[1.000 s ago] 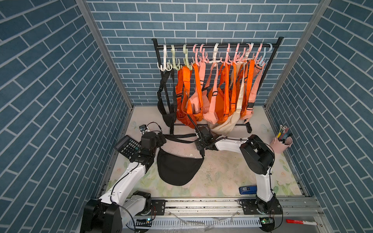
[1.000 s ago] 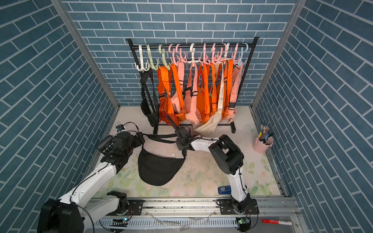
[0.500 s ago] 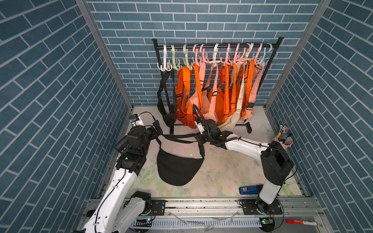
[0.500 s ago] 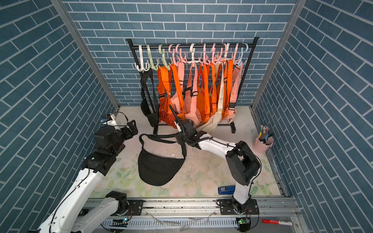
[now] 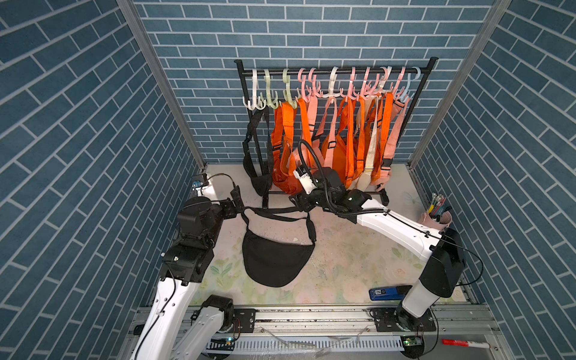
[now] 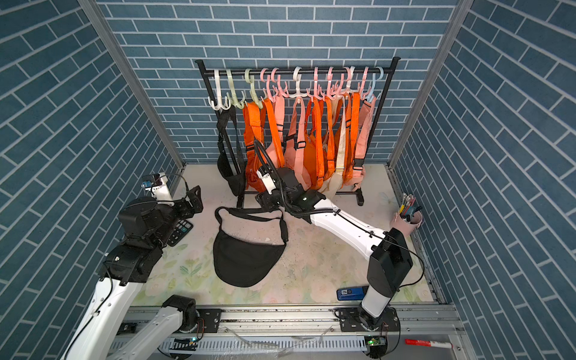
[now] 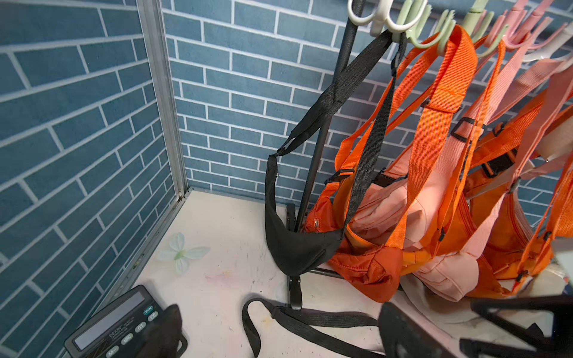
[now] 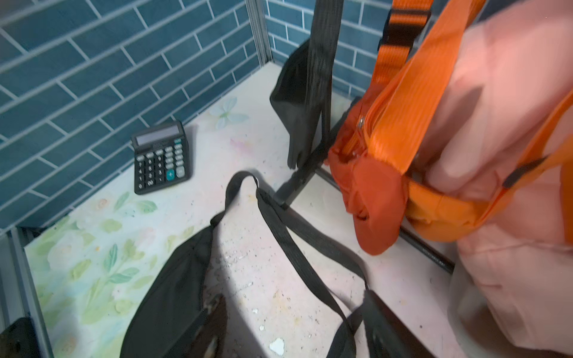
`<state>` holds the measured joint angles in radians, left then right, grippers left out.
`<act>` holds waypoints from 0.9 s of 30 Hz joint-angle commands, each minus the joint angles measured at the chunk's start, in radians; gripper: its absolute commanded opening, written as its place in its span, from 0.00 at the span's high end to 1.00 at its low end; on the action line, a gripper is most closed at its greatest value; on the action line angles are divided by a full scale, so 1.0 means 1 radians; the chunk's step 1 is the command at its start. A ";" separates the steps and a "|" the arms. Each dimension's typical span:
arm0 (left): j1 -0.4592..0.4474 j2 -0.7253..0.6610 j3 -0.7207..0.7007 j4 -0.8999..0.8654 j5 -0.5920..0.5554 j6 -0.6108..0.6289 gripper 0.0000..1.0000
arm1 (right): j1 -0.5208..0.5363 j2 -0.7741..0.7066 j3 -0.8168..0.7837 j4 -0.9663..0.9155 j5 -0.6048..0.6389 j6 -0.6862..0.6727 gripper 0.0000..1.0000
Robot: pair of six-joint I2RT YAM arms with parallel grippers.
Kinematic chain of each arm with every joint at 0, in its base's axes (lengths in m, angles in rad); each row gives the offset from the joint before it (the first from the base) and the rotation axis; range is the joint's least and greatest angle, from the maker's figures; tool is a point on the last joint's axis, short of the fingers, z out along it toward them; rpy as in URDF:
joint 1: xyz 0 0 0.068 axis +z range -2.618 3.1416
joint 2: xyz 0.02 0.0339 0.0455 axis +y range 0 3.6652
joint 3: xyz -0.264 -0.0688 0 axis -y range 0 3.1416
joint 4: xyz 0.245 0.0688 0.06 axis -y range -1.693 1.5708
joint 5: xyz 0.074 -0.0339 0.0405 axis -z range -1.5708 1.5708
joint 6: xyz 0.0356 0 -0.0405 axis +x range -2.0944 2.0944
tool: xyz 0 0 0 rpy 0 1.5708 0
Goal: Take the bag off the hook
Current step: Place the bag at the center of the board, then pick up the bag from the hook.
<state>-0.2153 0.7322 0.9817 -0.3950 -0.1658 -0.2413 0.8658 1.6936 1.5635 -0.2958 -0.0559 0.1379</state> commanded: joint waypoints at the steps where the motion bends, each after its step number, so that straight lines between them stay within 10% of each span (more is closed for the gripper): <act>1: 0.004 -0.051 -0.076 0.010 0.035 0.070 0.01 | -0.004 0.070 0.125 -0.072 -0.054 -0.033 0.33; 27: 0.004 -0.178 -0.176 0.041 0.026 0.058 0.01 | -0.125 0.719 1.031 -0.089 -0.243 0.082 0.40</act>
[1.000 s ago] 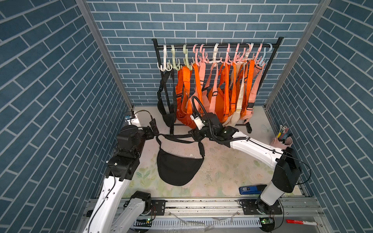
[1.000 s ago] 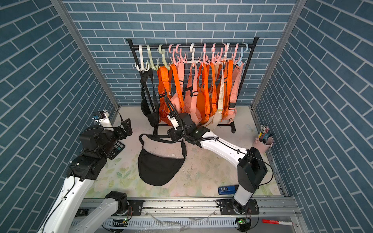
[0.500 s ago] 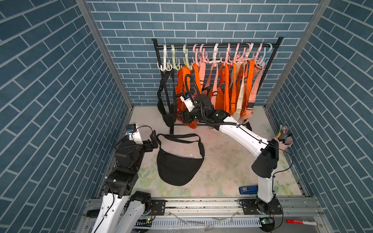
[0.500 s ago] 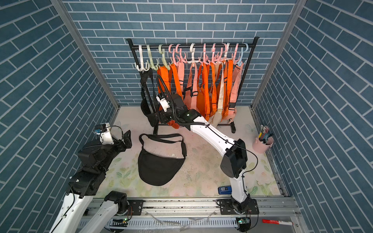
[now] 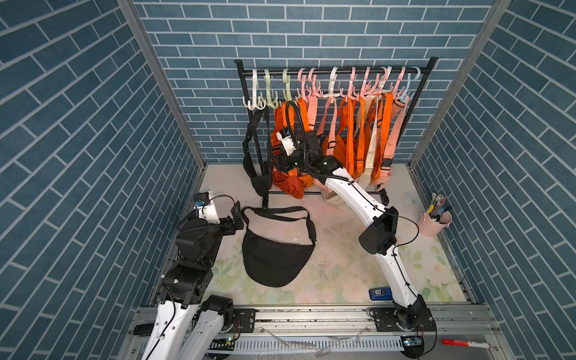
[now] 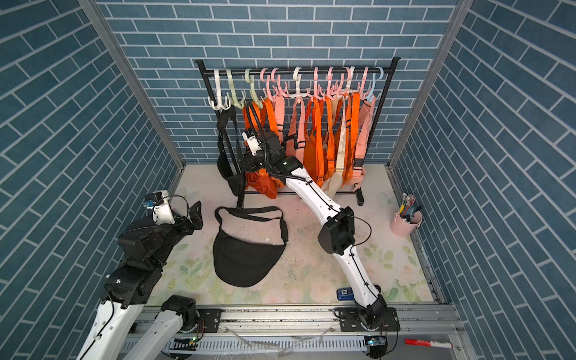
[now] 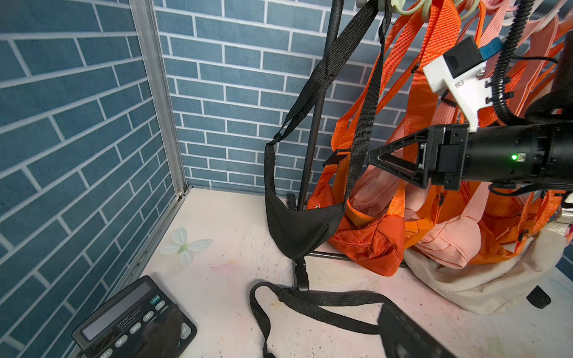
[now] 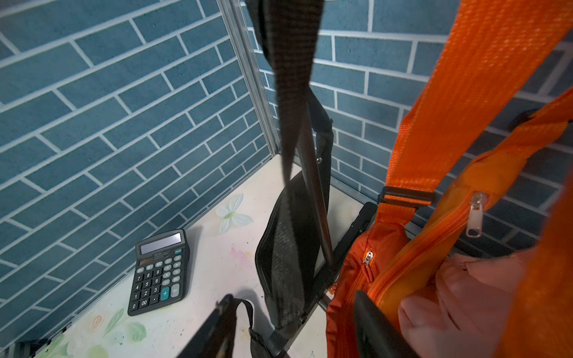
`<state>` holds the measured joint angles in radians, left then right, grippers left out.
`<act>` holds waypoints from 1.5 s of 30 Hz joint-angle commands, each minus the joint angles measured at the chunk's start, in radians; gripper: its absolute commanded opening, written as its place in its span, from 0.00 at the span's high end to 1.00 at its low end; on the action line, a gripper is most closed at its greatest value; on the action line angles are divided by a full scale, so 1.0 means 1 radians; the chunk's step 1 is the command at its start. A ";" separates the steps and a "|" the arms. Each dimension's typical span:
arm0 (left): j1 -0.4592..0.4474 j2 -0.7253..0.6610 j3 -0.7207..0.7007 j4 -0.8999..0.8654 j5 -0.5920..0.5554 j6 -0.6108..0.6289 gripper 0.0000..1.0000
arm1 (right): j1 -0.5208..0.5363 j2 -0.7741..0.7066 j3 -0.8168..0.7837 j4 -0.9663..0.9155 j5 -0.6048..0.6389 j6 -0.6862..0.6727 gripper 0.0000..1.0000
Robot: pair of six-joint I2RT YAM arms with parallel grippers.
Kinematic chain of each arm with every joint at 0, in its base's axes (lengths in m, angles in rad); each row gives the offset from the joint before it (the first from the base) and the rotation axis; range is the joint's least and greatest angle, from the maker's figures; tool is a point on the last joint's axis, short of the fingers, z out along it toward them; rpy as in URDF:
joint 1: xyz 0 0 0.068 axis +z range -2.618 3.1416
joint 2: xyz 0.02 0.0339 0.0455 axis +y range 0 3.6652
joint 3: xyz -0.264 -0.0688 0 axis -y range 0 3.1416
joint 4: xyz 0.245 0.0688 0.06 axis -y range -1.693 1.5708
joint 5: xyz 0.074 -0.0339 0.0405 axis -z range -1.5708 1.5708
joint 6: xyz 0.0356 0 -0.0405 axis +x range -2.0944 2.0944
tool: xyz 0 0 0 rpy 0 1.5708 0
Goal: Take the bag off the hook
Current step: Pick up the bag from the hook.
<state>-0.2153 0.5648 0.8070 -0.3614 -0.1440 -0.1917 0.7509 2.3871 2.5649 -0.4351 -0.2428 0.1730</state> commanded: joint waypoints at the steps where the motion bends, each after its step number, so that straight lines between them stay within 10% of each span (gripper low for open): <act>1: 0.004 -0.011 -0.002 0.007 0.006 0.010 0.01 | -0.011 0.031 0.029 0.073 -0.066 0.054 0.40; 18: 0.004 0.001 -0.005 0.009 0.014 0.009 0.01 | -0.010 0.181 0.088 0.351 -0.102 0.213 0.57; 25: 0.004 0.007 -0.007 0.006 0.011 0.011 0.01 | -0.009 0.147 0.063 0.357 -0.079 0.211 1.00; 45: 0.010 0.024 -0.016 0.019 0.023 0.012 0.01 | -0.010 -0.275 -0.342 0.353 -0.081 0.147 1.00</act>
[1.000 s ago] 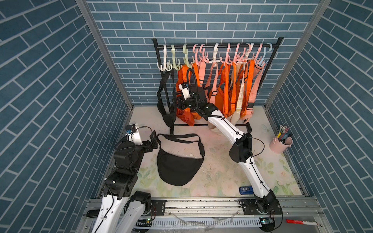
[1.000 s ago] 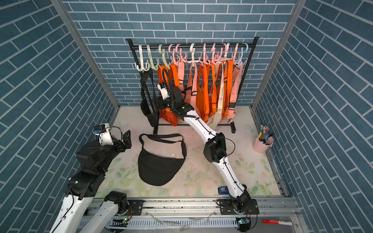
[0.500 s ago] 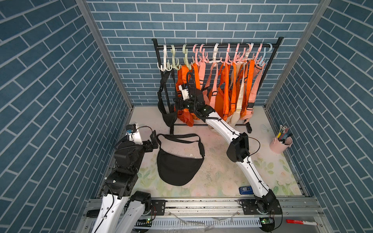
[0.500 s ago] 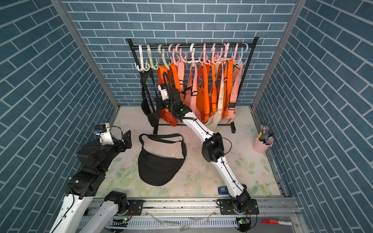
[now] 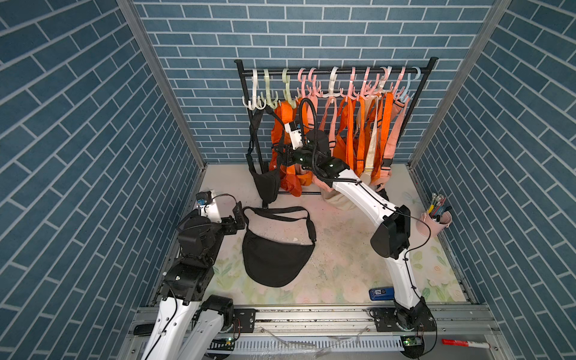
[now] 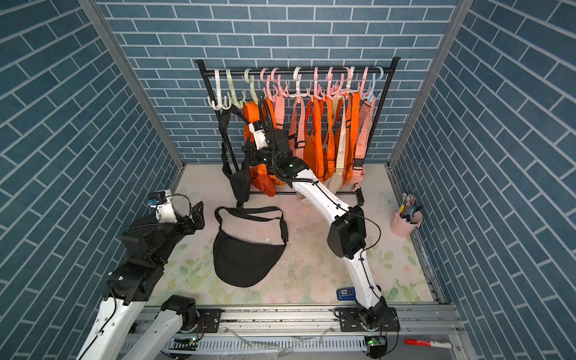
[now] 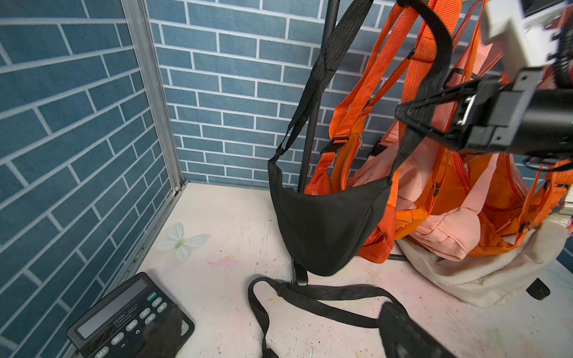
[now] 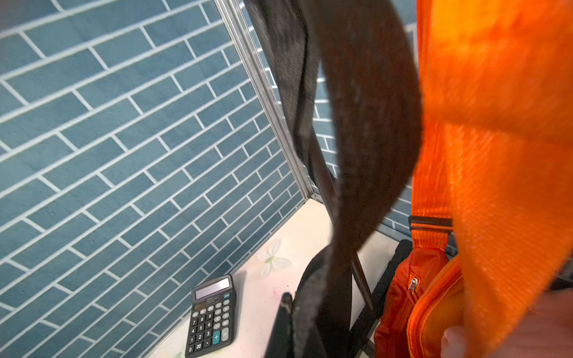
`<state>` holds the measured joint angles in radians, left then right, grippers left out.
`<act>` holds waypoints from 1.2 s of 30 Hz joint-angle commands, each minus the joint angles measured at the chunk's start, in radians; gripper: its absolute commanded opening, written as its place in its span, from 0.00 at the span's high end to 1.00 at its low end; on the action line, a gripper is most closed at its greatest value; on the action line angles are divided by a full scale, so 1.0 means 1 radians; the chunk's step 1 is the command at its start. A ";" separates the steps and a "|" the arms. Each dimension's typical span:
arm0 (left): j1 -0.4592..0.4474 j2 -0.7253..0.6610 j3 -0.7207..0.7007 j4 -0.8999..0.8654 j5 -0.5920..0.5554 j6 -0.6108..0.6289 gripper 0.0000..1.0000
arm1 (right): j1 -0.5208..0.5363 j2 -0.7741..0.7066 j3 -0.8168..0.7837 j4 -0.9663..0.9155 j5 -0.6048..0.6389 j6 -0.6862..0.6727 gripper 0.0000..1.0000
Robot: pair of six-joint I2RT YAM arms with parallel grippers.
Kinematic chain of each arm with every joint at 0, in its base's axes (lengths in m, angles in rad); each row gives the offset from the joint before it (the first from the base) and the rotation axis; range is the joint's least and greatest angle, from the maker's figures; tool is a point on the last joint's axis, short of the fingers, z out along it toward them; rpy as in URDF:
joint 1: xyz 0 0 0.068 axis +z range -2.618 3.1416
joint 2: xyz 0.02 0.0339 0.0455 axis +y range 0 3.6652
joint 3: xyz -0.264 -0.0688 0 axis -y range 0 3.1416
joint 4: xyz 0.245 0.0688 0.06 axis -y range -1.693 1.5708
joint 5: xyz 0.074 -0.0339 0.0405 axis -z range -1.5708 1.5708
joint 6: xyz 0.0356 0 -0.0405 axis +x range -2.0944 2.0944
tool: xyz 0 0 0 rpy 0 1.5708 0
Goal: Take the bag off the hook
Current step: Pick up the bag from the hook.
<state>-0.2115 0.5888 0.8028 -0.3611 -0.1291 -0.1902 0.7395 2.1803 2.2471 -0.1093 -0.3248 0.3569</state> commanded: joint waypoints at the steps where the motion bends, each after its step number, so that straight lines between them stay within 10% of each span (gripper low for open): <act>1: 0.006 0.000 -0.013 0.021 0.005 0.012 0.01 | 0.001 -0.082 -0.038 0.024 0.002 -0.039 1.00; 12: 0.006 0.042 0.002 0.085 0.067 0.017 0.01 | -0.004 -0.249 -0.223 0.024 0.026 -0.086 1.00; 36: 0.019 0.712 0.408 0.412 0.372 0.111 0.01 | -0.082 -0.404 -0.421 0.088 -0.042 -0.111 1.00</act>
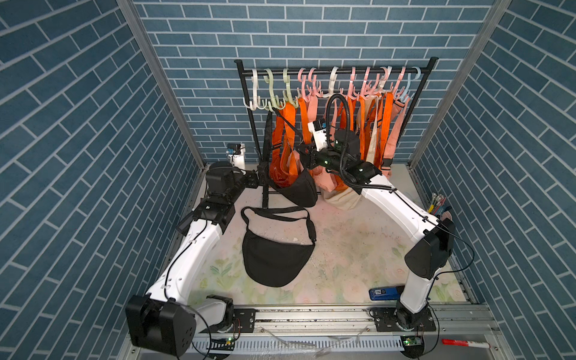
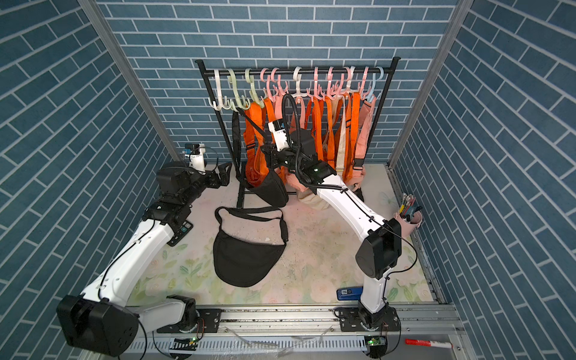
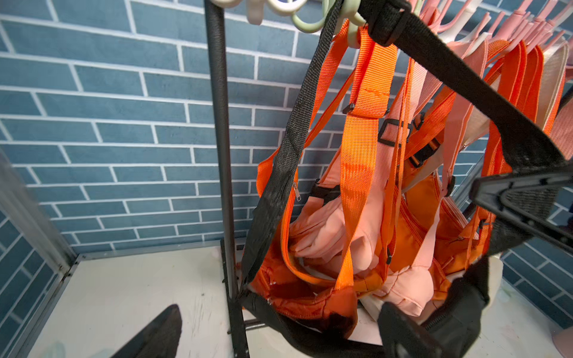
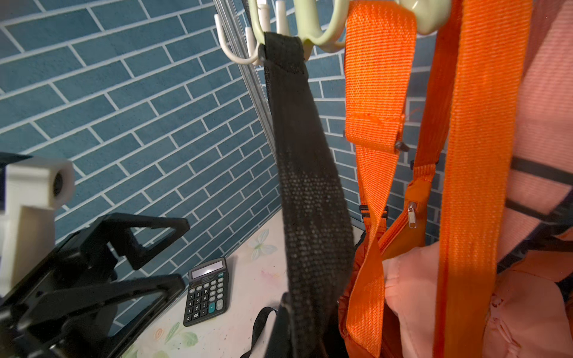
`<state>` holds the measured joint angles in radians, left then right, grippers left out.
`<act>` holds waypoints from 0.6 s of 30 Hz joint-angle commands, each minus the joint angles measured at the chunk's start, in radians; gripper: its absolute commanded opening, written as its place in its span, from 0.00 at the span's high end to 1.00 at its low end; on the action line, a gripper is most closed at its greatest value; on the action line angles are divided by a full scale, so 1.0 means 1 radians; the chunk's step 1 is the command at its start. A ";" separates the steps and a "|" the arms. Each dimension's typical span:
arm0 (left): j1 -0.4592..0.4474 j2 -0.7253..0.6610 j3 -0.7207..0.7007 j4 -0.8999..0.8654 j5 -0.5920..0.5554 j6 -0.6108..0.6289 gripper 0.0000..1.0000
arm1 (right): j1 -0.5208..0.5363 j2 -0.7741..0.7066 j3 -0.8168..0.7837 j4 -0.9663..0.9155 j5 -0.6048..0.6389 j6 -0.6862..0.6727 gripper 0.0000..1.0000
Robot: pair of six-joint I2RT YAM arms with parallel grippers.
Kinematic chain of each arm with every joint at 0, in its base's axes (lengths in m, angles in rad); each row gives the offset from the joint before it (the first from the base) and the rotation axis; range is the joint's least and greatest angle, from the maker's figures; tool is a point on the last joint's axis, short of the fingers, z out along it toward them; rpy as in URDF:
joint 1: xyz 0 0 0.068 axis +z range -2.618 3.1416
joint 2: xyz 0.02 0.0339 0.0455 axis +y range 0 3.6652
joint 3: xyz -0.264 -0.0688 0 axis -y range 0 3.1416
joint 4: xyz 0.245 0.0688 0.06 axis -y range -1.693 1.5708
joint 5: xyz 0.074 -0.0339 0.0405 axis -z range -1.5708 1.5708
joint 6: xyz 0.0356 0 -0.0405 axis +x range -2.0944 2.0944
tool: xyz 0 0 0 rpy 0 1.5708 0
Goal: Take the bag off the hook
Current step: Pick up the bag from the hook.
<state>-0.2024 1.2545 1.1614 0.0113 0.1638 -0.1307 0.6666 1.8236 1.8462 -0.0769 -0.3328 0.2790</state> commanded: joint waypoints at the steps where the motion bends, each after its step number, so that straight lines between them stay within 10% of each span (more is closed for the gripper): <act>1: 0.012 0.074 0.068 0.042 0.099 0.058 0.01 | -0.013 -0.050 -0.026 0.060 -0.043 -0.033 1.00; 18: 0.034 0.418 0.357 0.084 0.232 0.071 0.04 | -0.065 -0.043 -0.054 0.097 -0.119 -0.029 1.00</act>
<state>-0.1741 1.6379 1.4769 0.0757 0.3515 -0.0746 0.6121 1.8137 1.7985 -0.0193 -0.4187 0.2790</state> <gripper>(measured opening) 0.967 0.043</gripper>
